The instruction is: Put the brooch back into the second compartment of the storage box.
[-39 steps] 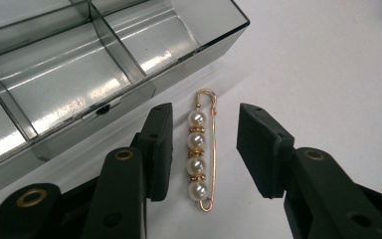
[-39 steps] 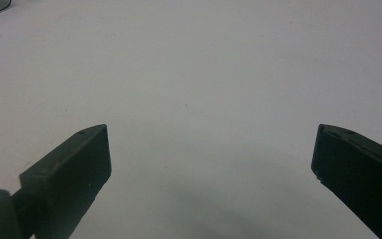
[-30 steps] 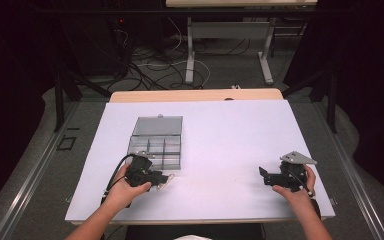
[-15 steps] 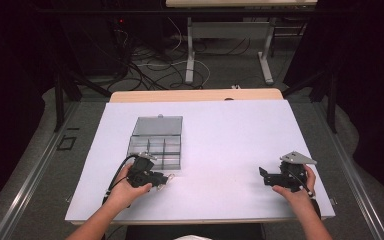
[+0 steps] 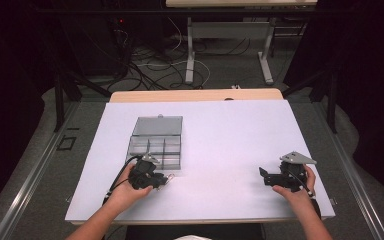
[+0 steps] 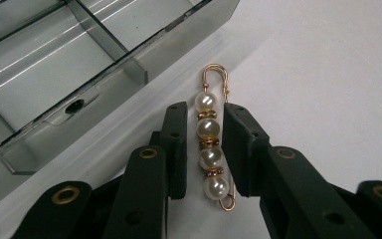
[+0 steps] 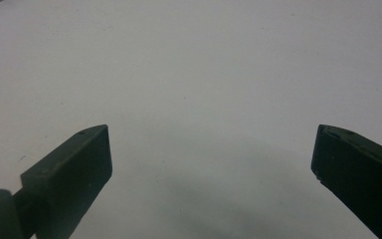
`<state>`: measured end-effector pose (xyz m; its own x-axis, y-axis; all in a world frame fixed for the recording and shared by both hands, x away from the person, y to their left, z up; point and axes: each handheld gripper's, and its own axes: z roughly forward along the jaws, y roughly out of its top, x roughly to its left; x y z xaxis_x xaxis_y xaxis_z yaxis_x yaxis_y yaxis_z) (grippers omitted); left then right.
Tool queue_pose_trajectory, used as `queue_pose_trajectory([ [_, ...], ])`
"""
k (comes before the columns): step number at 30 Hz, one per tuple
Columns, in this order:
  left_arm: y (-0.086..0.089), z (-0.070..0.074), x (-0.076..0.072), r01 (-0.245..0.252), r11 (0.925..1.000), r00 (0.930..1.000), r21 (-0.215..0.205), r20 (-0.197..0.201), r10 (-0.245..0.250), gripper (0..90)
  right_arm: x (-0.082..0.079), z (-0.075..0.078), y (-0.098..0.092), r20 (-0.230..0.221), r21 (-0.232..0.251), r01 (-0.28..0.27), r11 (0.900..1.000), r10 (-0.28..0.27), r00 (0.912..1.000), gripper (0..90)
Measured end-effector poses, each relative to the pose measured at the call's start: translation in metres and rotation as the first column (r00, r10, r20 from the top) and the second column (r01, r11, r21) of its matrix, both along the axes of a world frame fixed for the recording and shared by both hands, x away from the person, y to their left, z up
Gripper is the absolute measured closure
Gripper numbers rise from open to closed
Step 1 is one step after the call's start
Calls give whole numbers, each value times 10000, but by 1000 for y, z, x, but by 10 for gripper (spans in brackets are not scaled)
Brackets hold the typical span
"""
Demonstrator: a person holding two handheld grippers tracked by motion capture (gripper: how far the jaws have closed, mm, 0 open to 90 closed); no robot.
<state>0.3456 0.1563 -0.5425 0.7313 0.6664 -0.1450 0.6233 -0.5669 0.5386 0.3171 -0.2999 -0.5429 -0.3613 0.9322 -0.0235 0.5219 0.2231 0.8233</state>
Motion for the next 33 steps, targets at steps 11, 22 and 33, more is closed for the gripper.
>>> queue_pose_trajectory([
  [11,-7,1,-6,-77,9981,9987,606,509,46,798,1,-1,0,-8,-49,-51,10000,51,10000,22],
  [22,-1,0,-1,-538,9985,9984,-67,-180,537,800,1,-2,0,-94,30,-22,10000,22,10000,24],
  [33,3,0,1,-636,9971,9976,-422,-315,623,801,1,-2,-1,-89,-29,-53,10000,53,9999,25],
])
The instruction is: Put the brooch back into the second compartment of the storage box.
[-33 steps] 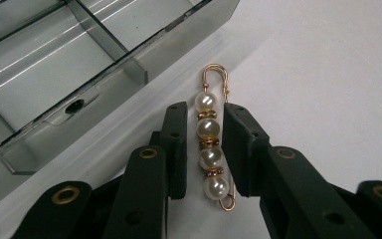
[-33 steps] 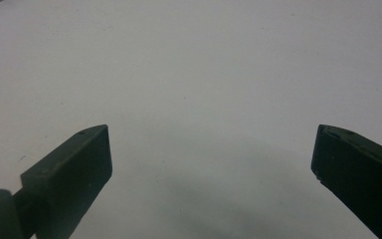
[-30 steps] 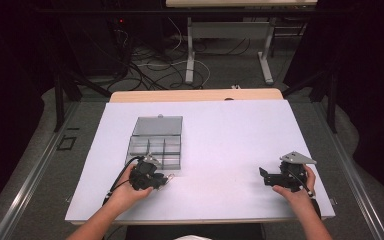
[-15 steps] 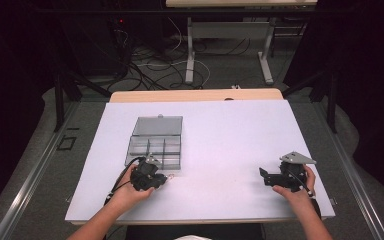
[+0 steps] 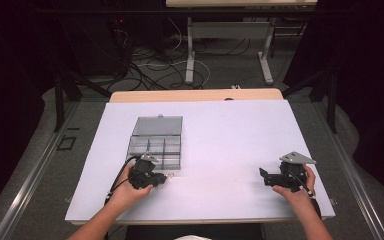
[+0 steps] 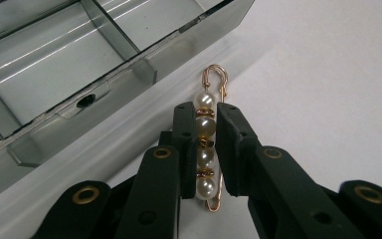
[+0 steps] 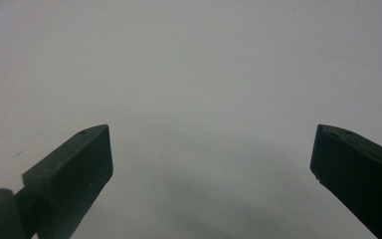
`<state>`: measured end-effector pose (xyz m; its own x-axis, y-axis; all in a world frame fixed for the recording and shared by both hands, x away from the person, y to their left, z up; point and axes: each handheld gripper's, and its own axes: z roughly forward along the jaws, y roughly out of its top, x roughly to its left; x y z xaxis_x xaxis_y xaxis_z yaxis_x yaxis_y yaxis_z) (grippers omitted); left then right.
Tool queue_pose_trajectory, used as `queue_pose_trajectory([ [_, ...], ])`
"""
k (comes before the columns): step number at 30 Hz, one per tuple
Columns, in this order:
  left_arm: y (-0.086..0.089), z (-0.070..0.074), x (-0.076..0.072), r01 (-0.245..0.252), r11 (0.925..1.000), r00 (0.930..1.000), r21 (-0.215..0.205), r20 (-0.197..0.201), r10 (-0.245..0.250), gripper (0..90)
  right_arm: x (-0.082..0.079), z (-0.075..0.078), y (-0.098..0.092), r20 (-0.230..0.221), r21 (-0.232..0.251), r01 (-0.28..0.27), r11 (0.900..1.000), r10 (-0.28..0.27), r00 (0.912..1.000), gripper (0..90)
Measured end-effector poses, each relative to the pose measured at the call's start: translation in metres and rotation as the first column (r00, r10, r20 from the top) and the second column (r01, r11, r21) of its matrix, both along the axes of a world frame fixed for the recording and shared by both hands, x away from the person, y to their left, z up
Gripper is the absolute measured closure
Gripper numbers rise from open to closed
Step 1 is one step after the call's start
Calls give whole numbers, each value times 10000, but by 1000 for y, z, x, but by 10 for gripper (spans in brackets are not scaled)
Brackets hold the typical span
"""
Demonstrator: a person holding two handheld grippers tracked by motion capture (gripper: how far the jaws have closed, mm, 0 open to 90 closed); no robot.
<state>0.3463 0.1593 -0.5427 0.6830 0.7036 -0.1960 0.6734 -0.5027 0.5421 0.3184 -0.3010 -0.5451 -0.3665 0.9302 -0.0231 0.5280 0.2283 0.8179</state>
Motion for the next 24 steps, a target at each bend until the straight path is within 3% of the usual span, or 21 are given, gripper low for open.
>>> queue_pose_trajectory([
  [6,0,3,-4,-282,9991,9996,-320,-104,279,801,0,0,0,78,-27,93,10000,-93,9999,25],
  [12,2,6,-6,-224,9989,9995,-408,217,233,801,0,0,0,58,-42,101,9999,-100,9999,25],
  [19,3,9,-11,-405,9965,9986,-733,313,429,801,0,0,-1,73,9,76,10000,-76,9999,25],
  [22,6,12,-10,-77,9980,9982,-627,587,114,800,1,0,-1,114,-14,-3,10000,3,9999,25],
  [24,5,12,-12,-305,9957,9976,-871,588,357,800,1,0,-1,150,-36,-17,10000,18,9999,25],
])
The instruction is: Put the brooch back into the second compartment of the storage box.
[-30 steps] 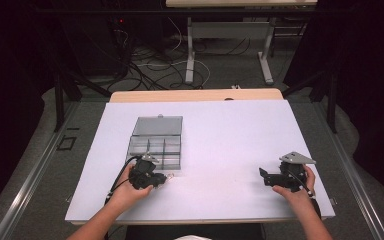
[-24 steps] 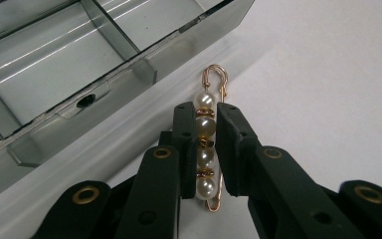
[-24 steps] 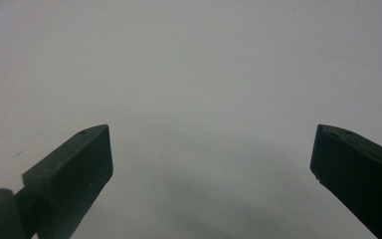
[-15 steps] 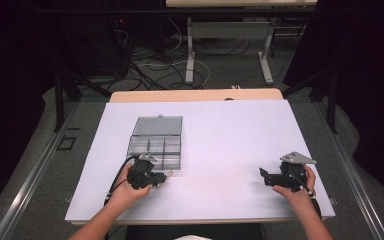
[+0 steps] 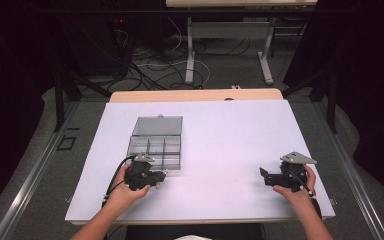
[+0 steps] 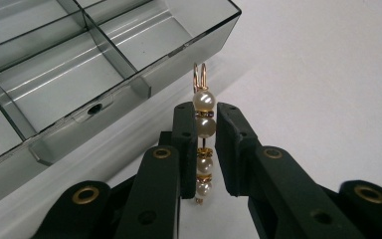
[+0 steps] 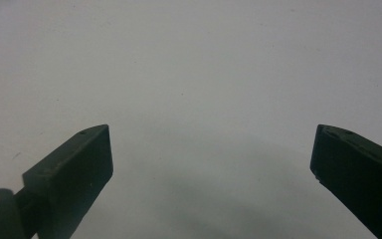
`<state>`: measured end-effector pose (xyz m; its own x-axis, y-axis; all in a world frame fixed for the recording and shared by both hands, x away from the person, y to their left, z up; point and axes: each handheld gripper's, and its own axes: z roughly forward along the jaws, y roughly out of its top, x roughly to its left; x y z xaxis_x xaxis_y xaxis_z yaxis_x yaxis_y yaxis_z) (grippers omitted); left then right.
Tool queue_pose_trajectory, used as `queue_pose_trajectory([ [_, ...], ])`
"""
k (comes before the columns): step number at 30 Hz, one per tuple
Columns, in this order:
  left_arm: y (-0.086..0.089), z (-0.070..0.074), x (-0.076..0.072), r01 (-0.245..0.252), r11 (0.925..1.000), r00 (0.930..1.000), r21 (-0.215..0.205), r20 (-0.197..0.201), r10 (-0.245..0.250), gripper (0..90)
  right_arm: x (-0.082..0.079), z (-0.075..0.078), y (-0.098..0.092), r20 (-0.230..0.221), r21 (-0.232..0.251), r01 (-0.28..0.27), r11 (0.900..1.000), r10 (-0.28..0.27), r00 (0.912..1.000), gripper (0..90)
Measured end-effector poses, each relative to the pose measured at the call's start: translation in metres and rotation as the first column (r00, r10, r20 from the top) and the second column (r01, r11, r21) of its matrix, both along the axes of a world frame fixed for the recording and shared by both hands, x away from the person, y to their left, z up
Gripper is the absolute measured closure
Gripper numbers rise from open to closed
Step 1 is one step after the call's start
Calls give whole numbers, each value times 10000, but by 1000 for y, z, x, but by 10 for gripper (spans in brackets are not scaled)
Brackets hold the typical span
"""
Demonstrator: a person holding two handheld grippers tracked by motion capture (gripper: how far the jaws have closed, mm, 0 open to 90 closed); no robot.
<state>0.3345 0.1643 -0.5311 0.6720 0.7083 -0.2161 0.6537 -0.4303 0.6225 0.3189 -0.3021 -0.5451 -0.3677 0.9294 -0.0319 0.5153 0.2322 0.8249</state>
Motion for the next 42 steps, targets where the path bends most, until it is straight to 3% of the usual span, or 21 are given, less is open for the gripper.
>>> queue_pose_trajectory([
  [2,2,1,1,143,9999,9998,93,110,-144,801,0,0,0,-31,61,64,10000,-64,10000,25],
  [7,2,3,-2,-126,9996,9999,-258,25,126,800,0,0,-1,-75,26,-9,10000,10,10000,25],
  [8,3,4,-1,76,9997,9999,-214,155,-72,801,0,0,-1,-74,27,-10,10000,10,10000,25],
  [9,2,4,-3,-91,9996,9999,-270,40,92,800,0,0,0,-108,81,16,10000,-15,9999,25],
  [15,5,7,-4,21,9995,9998,-330,217,-14,801,0,0,0,-88,70,80,9999,-80,9999,25],
  [21,7,10,-6,-236,9976,9993,-657,276,254,801,0,0,0,-131,89,30,10000,-29,9999,25],
  [23,9,13,-5,-89,9985,9993,-539,362,109,801,0,0,0,-125,83,40,10000,-38,9999,25],
  [29,11,16,-5,-281,9968,9981,-754,522,321,800,0,0,0,-125,93,39,9999,-37,9999,25],
  [31,13,18,-4,-196,9978,9977,-640,632,237,800,0,0,0,-134,100,36,9999,-34,9999,25],
  [34,13,18,-5,-412,9952,9971,-890,597,466,800,0,0,0,-131,99,42,9999,-40,9999,25],
  [35,15,19,-4,-266,9974,9969,-675,722,315,801,0,0,0,-131,88,45,10000,-44,9999,25],
  [40,20,22,-3,-394,9958,9946,-827,923,470,801,0,0,0,-108,96,31,9999,-30,9999,25],
  [42,22,24,-3,-513,9943,9951,-935,799,588,800,0,0,0,-103,81,33,10000,-33,9999,25],
])
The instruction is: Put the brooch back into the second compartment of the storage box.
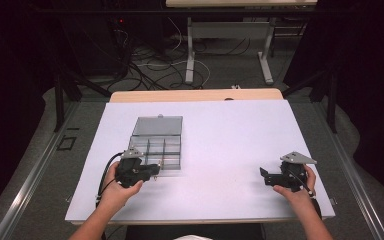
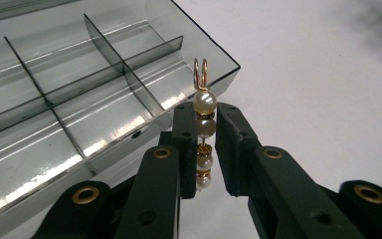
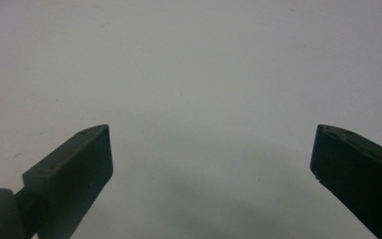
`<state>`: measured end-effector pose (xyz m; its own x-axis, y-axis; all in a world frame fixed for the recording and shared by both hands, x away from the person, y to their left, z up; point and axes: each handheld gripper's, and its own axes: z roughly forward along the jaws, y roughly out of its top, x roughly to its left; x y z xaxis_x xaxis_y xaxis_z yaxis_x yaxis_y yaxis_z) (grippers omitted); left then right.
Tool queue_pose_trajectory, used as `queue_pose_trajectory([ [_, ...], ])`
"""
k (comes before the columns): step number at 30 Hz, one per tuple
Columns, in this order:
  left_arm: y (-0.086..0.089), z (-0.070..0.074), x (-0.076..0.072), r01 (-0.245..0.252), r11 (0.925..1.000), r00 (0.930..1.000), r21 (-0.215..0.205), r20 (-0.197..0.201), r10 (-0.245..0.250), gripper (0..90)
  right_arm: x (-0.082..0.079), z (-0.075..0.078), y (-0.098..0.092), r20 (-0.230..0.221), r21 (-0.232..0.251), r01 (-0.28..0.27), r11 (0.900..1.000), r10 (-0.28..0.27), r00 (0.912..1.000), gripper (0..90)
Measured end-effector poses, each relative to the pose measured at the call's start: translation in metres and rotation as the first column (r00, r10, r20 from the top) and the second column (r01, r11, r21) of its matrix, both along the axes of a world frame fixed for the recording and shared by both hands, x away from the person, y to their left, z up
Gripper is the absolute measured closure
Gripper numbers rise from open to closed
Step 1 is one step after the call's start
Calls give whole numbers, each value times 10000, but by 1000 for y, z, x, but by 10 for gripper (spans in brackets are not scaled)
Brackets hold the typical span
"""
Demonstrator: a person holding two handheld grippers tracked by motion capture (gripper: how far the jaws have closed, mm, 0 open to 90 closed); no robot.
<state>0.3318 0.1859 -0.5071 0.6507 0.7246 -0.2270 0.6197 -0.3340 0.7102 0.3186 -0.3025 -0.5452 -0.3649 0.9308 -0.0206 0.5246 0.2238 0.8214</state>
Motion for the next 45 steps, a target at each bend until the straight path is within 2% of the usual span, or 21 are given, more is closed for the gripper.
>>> queue_pose_trajectory([
  [3,4,2,1,-80,10000,9998,18,166,79,800,0,0,0,-3,-11,23,10000,-23,10000,25],
  [5,6,2,1,-154,9999,9999,32,70,153,800,1,0,-1,41,-67,-52,10000,52,10000,25],
  [7,8,3,2,-184,9998,9995,80,256,182,800,0,0,-1,46,-78,-59,10000,60,10000,25],
  [11,11,3,1,-447,9990,9988,-97,177,448,800,-1,1,0,-1,6,41,10000,-41,10000,25],
  [12,13,4,2,-343,9994,9991,6,240,343,801,-1,1,0,-4,7,46,10000,-46,10000,25],
  [17,17,4,2,-634,9979,9977,-147,230,637,800,-1,1,0,-22,58,82,9999,-82,10000,25],
  [18,18,5,2,-570,9984,9980,-63,256,571,801,-1,1,-1,-29,23,94,10000,-93,10000,25],
  [26,22,6,3,-788,9968,9963,-151,345,793,801,-1,1,-1,-16,32,84,10000,-84,10000,25],
  [32,28,7,4,-889,9960,9944,-96,566,893,800,0,1,-1,-12,48,68,10000,-68,10000,25],
  [35,31,8,5,-994,9950,9915,-8,838,991,800,-1,1,-1,-22,19,88,10000,-88,10000,25],
  [45,36,10,7,-1182,9929,9852,94,1258,1161,801,0,0,-1,25,-11,21,10000,-21,10000,25],
])
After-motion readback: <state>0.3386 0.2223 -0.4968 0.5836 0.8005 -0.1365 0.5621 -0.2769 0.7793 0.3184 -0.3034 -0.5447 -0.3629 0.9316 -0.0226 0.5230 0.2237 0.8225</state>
